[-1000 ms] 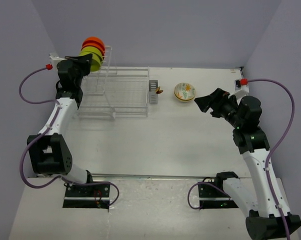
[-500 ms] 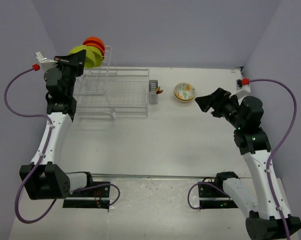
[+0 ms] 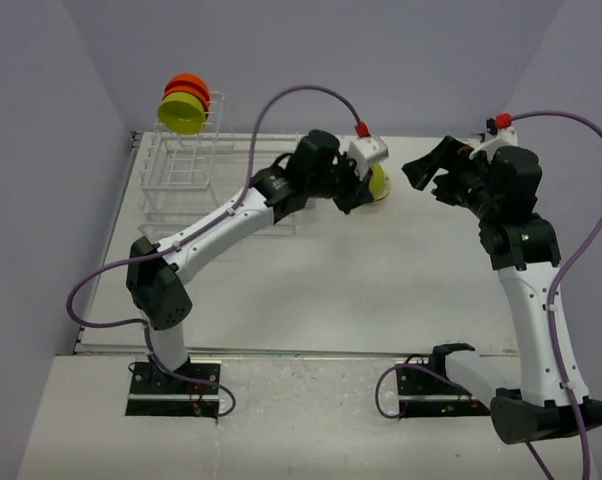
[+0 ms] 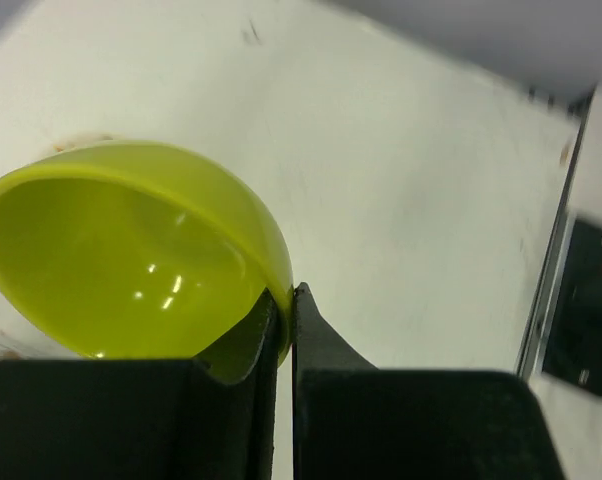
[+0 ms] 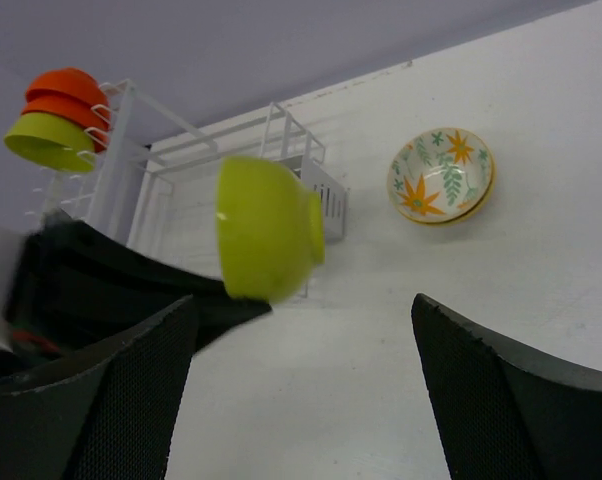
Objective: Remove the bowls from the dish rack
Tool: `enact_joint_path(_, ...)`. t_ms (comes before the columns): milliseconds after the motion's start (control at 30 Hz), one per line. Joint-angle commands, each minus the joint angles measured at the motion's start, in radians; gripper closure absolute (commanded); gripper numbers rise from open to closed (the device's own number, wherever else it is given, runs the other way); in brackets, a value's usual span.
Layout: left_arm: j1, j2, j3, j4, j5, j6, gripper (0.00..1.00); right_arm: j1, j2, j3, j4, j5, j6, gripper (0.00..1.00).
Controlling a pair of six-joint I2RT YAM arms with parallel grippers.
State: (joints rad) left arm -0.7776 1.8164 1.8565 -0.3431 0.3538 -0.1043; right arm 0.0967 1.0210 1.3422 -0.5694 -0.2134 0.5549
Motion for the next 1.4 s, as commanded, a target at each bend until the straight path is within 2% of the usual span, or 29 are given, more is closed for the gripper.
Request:
enact_joint_path(0,-0.092,-0.034,-0.088,-0.131,0.011,0.397,1.0,-0.005,0.047,0.067,-0.148,0.065,-0.076,0.13)
enact_joint_path(167,-0.21,-0.069,-0.144,-0.126,0.005,0.595,1.0,0.001,0.161,0.071,-0.24,0.034,-0.159,0.16)
enact_joint_path(333,-0.241,-0.04,-0.109,-0.243,0.036,0.75,1.0,0.107,0.257,0.067,-0.326,0.051,-0.228,0.2)
enact_joint_path(467,-0.242,0.01,-0.014,-0.336,0.004,0.759,1.0,0.178,0.28,0.071,-0.369,0.12,-0.225,0.3)
enact_joint_path(500,-0.242,0.017,-0.004,-0.364,-0.016,0.761,1.0,0.182,0.281,0.072,-0.376,0.137,-0.224,0.36)
enact_joint_path(633,-0.244,0.031,0.023,-0.405,-0.042,0.77,1.0,0.192,0.28,0.078,-0.395,0.21,-0.214,0.45)
enact_joint_path(700,-0.244,0.035,0.027,-0.425,-0.048,0.778,1.0,0.196,0.281,0.083,-0.405,0.23,-0.213,0.54)
enact_joint_path(767,-0.244,0.046,0.055,-0.465,-0.047,0.781,1.0,0.208,0.294,0.094,-0.423,0.262,-0.213,0.52)
enact_joint_path(833,-0.244,0.072,0.095,-0.497,-0.042,0.787,1.0,0.216,0.306,0.107,-0.428,0.282,-0.213,0.44)
enact_joint_path(900,-0.244,0.096,0.119,-0.533,-0.044,0.788,1.0,0.219,0.309,0.123,-0.435,0.302,-0.208,0.42)
enact_joint_path(1000,-0.244,0.106,0.124,-0.547,-0.059,0.788,1.0,0.219,0.307,0.123,-0.434,0.31,-0.21,0.55)
enact_joint_path(1033,-0.244,0.106,0.124,-0.545,-0.065,0.788,1.0,0.221,0.312,0.121,-0.435,0.312,-0.211,0.69)
enact_joint_path(1133,-0.244,0.101,0.129,-0.539,-0.067,0.79,1.0,0.221,0.323,0.109,-0.428,0.29,-0.219,0.84)
enact_joint_path(1167,-0.244,0.101,0.132,-0.537,-0.068,0.789,1.0,0.221,0.33,0.104,-0.426,0.281,-0.219,0.86)
enact_joint_path(1233,-0.244,0.096,0.136,-0.533,-0.072,0.79,1.0,0.221,0.338,0.097,-0.419,0.272,-0.219,0.85)
enact_joint_path(1267,-0.244,0.096,0.136,-0.534,-0.073,0.79,1.0,0.221,0.344,0.094,-0.417,0.266,-0.219,0.76)
enact_joint_path(1367,-0.244,0.095,0.135,-0.531,-0.084,0.79,1.0,0.221,0.347,0.091,-0.399,0.255,-0.217,0.73)
